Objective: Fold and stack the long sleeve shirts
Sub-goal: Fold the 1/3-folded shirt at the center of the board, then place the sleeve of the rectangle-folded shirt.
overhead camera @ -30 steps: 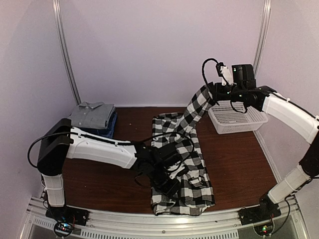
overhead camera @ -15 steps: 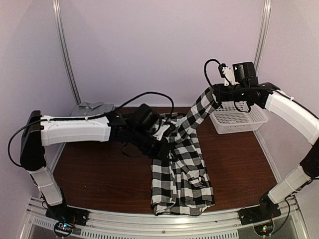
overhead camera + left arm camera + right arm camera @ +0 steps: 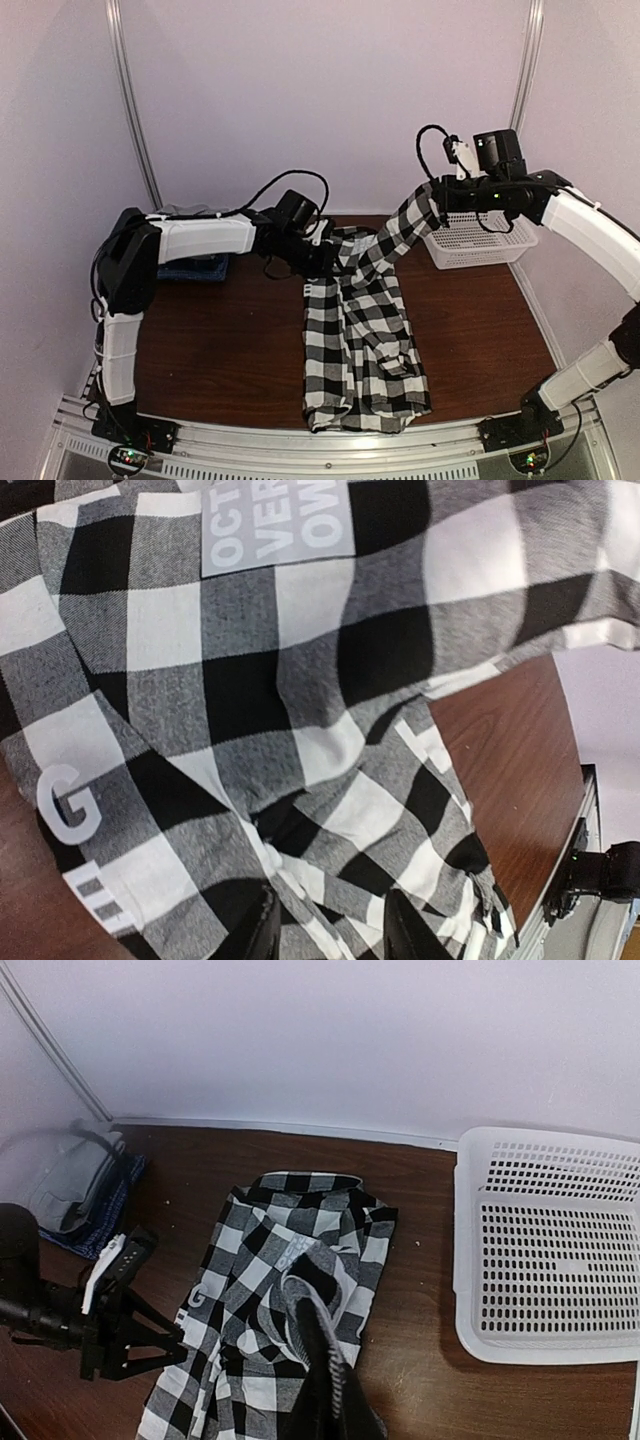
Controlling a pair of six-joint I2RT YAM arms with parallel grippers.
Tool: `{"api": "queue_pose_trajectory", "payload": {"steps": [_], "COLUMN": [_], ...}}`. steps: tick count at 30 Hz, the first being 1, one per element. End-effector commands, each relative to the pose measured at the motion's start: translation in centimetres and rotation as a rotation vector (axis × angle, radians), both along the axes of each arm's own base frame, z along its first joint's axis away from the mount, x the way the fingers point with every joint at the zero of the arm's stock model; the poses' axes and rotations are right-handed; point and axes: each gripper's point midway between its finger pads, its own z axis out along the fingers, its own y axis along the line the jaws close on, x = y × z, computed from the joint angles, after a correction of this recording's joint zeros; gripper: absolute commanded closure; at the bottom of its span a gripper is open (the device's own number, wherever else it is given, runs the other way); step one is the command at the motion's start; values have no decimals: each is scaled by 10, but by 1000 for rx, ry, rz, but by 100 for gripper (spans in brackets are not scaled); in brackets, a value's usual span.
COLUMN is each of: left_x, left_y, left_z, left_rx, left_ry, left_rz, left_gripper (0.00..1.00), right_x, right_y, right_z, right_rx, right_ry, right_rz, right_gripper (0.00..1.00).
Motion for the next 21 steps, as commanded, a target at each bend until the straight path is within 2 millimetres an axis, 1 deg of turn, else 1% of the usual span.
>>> {"api": "queue_pose_trajectory", "payload": {"steps": [1,6,9,11,13,16,19,21], "left_x": [31,44,48,51,53,54,53,52], "left_y": [-14,-26,-34,-35,-34,-33,-31,-30], "left_z": [-16,-52,-61,-68,-75,-84,-93,-97], "left_rx": [-28,-54,-84,-80,-75,-64,-51,-44], "left_ry": [-29,23,39,48,60,74,89,96], "left_rz": [-1,1,-1,11,21,29,36,41], "left_gripper": [65,67,67,67,67,66,66,66], "right_x": [-18,-34,-46,-56,-63,-70,-71,-69], "right_y": [6,25,40,53,59,64,64,64], "right_z": [4,1,-8,-9,-2,22,43,50], "right_rx": [49,64,72,86,110,170,192,190], "right_ry": [12,30,59,70,59,23,-9,-16], "right_rz": [36,99,145,187,204,231,237,232], "right_gripper": [95,95,95,95,95,94,92,92]}}
